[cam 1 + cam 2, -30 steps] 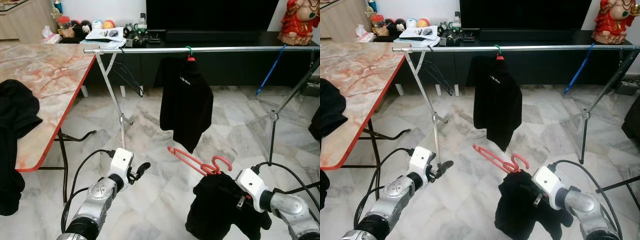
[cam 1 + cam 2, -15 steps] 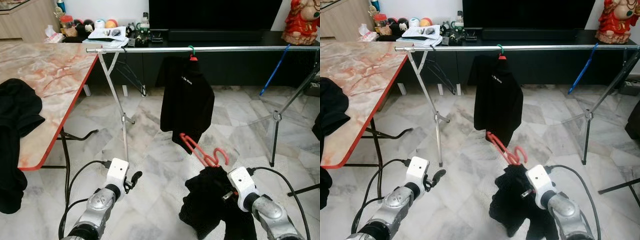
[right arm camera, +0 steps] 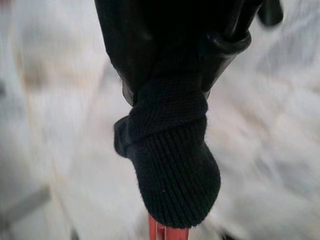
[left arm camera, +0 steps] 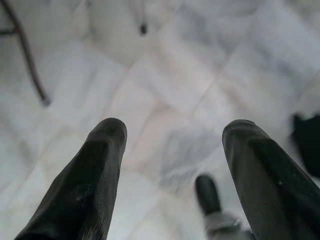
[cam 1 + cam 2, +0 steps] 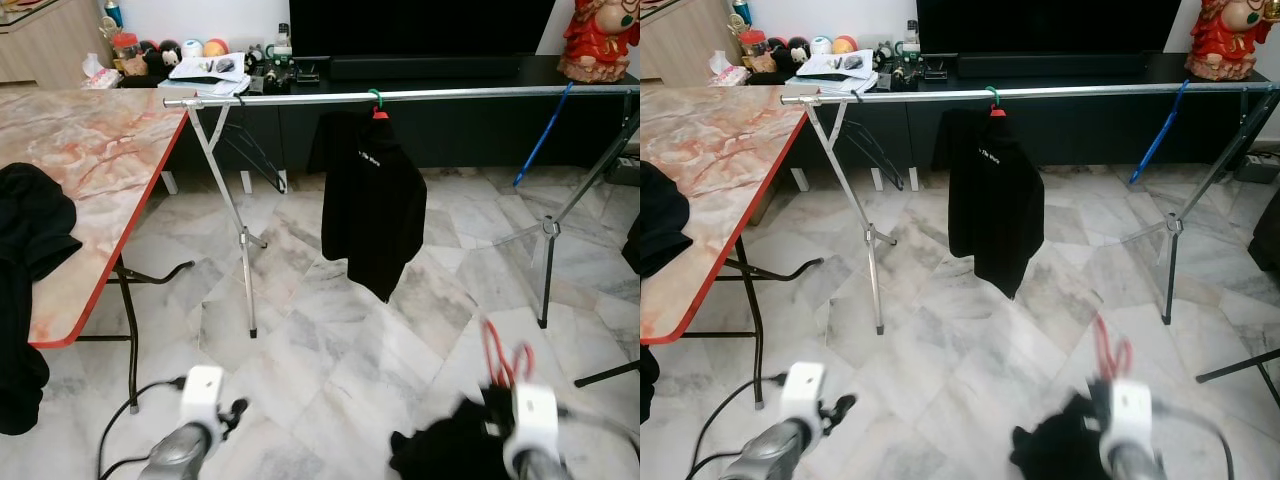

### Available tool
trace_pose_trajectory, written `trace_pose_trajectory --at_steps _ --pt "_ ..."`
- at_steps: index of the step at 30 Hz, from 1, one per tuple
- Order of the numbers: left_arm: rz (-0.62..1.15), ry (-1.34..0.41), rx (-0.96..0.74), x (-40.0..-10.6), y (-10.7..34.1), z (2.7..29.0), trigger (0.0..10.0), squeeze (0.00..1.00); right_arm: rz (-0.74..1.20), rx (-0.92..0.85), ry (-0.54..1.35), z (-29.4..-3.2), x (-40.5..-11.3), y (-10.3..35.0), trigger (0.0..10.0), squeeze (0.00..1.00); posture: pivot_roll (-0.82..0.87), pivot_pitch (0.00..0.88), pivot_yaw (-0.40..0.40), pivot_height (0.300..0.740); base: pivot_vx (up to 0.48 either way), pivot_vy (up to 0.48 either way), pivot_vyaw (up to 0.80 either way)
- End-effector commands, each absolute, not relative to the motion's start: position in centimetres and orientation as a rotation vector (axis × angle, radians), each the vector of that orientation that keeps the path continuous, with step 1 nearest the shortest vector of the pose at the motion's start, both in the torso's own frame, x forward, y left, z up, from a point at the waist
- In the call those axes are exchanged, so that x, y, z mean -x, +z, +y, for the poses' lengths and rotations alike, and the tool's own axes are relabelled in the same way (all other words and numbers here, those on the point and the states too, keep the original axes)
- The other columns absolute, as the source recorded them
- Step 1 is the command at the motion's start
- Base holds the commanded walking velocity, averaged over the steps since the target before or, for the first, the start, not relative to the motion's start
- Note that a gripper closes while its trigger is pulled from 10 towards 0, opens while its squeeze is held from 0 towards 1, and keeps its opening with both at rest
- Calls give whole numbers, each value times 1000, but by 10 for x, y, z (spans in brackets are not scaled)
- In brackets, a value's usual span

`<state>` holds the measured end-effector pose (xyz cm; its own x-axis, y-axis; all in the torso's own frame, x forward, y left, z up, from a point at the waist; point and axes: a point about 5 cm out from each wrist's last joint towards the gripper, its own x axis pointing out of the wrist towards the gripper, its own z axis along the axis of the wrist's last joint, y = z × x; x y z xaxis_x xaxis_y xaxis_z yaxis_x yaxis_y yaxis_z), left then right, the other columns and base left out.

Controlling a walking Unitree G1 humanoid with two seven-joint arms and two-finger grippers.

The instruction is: Hang hanger

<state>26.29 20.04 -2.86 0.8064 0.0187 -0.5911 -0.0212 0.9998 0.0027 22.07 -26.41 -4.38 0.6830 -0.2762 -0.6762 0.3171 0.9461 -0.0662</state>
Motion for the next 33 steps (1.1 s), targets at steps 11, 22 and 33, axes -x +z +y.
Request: trace_pose_trajectory --at_steps 11,22,33 --pt "850 37 -8 -213 -63 213 10000 0 820 -161 -373 -238 -194 -68 10000 0 -19 99 100 740 0 0 0" --pt "841 20 3 -216 -62 209 10000 0 790 -141 -379 -245 -199 -62 10000 0 -20 101 100 740 0 -368 0" --pt "787 31 10 -226 -54 211 10000 0 590 15 -233 -241 -243 -31 10000 0 -18 96 94 740 0 0 0"
